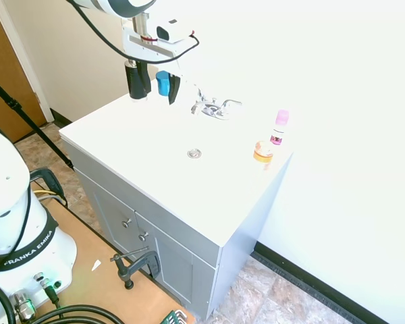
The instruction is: Turn on the cold water
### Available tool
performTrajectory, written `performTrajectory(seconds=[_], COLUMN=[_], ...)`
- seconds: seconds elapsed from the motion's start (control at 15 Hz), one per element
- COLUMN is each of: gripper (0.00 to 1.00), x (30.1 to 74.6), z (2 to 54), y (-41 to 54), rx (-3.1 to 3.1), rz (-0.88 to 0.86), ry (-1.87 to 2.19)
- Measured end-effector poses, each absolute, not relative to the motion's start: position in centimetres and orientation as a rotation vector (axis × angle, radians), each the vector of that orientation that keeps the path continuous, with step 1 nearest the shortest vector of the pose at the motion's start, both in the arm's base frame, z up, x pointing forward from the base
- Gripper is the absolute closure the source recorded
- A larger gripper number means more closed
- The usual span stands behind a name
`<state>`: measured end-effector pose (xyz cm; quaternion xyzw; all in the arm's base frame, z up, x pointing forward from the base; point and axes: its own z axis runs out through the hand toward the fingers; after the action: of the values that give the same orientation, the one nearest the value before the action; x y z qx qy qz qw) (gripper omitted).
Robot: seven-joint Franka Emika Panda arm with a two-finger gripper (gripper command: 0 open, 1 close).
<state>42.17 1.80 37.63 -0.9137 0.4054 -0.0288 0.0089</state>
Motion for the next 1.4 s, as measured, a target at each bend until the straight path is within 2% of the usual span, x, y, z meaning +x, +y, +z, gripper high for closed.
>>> performTrajectory(seconds=[0.27,0.53,0.67,1.0,1.4], gripper=[0.0,0.0,0.0,0.0,0.0], x=[43.0,48.4,51.5,57.6,61.3], z=[37.7,37.6,37.1,35.6,33.5], y=[1.3,-2.1,-3.6,-8.4,-10.7], rx=[-2.805,-2.687,-2.662,-2.626,-2.637], rz=[-0.159,-0.389,-0.449,-0.523,-0.547], ry=[1.346,1.529,1.595,1.709,1.748])
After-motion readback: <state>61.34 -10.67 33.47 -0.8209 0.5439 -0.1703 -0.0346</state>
